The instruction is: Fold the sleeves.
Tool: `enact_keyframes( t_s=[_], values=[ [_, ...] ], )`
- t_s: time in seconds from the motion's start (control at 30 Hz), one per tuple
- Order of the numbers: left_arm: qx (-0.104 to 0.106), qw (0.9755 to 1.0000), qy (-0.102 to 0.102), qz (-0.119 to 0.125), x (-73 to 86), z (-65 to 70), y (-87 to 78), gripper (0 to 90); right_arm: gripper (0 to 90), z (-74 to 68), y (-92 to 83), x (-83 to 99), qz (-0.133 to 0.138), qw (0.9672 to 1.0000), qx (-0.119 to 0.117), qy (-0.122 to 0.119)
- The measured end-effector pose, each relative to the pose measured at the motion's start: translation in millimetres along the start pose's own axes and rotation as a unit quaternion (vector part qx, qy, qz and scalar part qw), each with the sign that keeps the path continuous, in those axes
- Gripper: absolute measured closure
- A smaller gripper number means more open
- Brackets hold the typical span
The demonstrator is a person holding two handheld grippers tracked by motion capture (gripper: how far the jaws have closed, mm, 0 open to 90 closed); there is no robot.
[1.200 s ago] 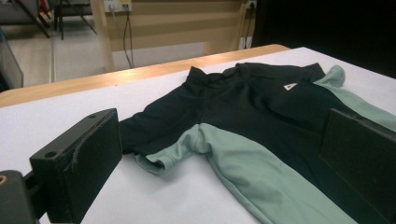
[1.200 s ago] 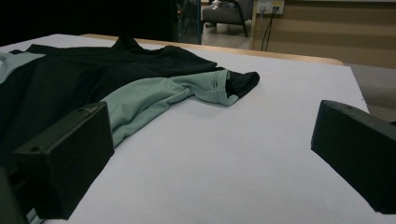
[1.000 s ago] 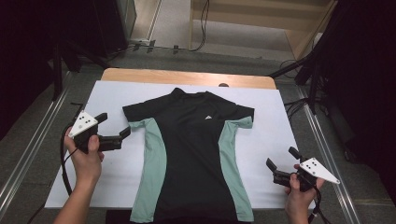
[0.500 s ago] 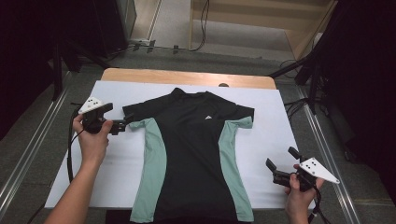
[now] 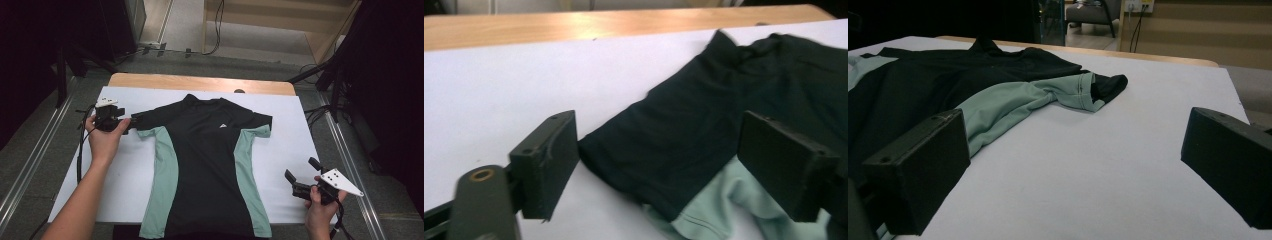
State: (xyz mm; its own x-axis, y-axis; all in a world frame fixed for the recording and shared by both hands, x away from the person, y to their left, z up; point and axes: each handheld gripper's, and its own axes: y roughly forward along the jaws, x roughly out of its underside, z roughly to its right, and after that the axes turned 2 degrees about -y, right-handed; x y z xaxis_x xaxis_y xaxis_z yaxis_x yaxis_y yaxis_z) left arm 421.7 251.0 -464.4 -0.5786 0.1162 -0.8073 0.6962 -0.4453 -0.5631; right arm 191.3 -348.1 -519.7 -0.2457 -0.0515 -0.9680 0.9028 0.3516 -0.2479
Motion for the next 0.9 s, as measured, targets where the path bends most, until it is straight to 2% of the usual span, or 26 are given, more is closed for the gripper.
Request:
enact_keyframes(
  t_s=[0.07, 0.1, 0.13, 0.33, 0.47, 0.57, 0.63, 0.73, 0.9],
  values=[
    [-0.003, 1.0000, -0.003, -0.006, -0.2, -2.1, 2.6, 18.5, 0.0, -0.1, -0.1, 0.0, 0.000, 1.0000, 0.000, 0.001],
    [-0.007, 0.9999, -0.004, -0.013, -0.4, -4.4, 6.1, 21.8, 0.0, 0.1, 0.1, 0.1, 0.000, 1.0000, 0.000, 0.000],
    [-0.018, 0.9995, 0.000, -0.025, -1.2, -7.7, 11.0, 22.8, 0.0, 0.0, 0.2, 0.0, 0.000, 1.0000, 0.000, 0.001],
    [-0.027, 0.9988, -0.013, -0.039, -4.1, -18.4, 26.3, 29.0, 0.0, -0.5, 0.1, 0.0, -0.001, 1.0000, -0.002, 0.000],
    [-0.037, 0.9980, -0.015, -0.049, -5.0, -22.9, 33.3, 31.7, 0.0, -0.3, 0.4, 0.1, -0.001, 1.0000, -0.002, 0.001],
    [-0.044, 0.9972, -0.029, -0.053, -4.3, -30.7, 39.6, 34.7, 0.0, -0.2, 0.3, 0.2, -0.001, 1.0000, -0.002, 0.001],
    [-0.046, 0.9971, -0.031, -0.052, -3.6, -32.0, 40.9, 36.0, 0.0, -0.3, 0.3, 0.2, -0.002, 1.0000, -0.002, 0.003],
    [-0.050, 0.9962, -0.028, -0.066, -1.0, -32.8, 47.9, 38.5, 0.0, -0.5, 0.5, 0.3, -0.002, 1.0000, -0.002, 0.004],
    [-0.060, 0.9957, -0.026, -0.066, -0.6, -29.1, 50.8, 44.6, 0.0, -0.2, 0.6, 0.4, -0.002, 1.0000, -0.002, 0.003]
  ],
)
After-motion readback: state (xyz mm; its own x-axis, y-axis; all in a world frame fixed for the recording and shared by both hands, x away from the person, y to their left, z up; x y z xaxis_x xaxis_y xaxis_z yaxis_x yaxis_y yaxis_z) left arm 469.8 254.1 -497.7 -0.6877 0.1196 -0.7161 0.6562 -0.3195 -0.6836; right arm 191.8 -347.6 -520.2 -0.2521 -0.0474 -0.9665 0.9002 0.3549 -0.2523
